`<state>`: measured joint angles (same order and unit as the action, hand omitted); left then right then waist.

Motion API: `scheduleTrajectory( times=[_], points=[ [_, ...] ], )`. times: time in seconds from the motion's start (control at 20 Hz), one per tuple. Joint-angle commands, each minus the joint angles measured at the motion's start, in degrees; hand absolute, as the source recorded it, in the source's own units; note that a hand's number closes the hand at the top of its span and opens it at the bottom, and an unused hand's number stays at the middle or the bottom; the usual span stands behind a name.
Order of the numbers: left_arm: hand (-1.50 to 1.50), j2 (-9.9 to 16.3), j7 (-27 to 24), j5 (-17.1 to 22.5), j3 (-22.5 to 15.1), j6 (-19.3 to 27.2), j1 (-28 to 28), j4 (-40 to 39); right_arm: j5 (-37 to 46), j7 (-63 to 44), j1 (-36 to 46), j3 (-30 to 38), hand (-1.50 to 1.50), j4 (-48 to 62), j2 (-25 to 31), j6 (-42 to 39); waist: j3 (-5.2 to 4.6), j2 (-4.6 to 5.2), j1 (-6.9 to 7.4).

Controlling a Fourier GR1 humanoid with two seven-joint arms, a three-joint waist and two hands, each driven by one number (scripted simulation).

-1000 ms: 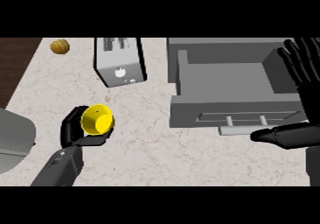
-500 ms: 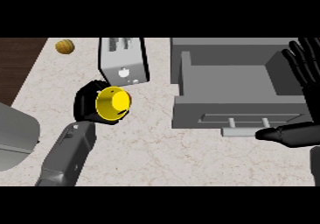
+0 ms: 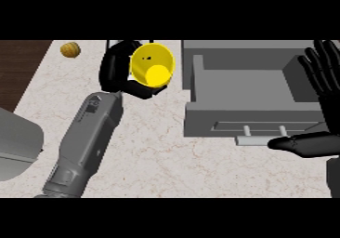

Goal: Pick up the cup, place it into the drawer and close the drawer

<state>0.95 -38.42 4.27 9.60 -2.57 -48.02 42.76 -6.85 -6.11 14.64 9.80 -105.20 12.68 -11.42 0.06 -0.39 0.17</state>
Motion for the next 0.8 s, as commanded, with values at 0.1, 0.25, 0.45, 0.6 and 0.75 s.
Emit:
scheduleTrajectory(
  times=[0.1,0.25,0.45,0.6,0.75],
  points=[
    [1.50,-0.9,12.0,1.9,-7.8,8.8,-6.6,6.0,0.9,0.9,4.1,1.4,-1.50,3.6,1.6,0.2,-0.03,0.26,-0.30],
    [1.50,-0.9,16.5,2.9,-7.4,13.4,-15.5,1.2,1.2,0.9,-2.4,-0.8,-1.50,-3.1,-0.8,0.5,-0.04,0.39,-1.95],
    [1.50,-0.9,22.8,5.1,-9.6,18.0,-23.0,-5.3,0.0,1.5,-1.9,-1.1,-1.50,-1.7,-1.0,-0.6,-0.01,0.66,-2.87],
    [1.50,-0.9,23.4,6.0,-12.1,21.0,-26.4,-11.5,0.1,2.0,0.5,-0.1,-1.50,0.7,0.1,-0.9,0.01,0.91,-3.06],
    [1.50,-0.9,24.5,8.9,-16.5,23.3,-28.5,-16.8,1.2,3.5,2.5,-1.8,-1.50,3.9,-1.7,-0.1,0.03,1.31,-4.00]
  ],
)
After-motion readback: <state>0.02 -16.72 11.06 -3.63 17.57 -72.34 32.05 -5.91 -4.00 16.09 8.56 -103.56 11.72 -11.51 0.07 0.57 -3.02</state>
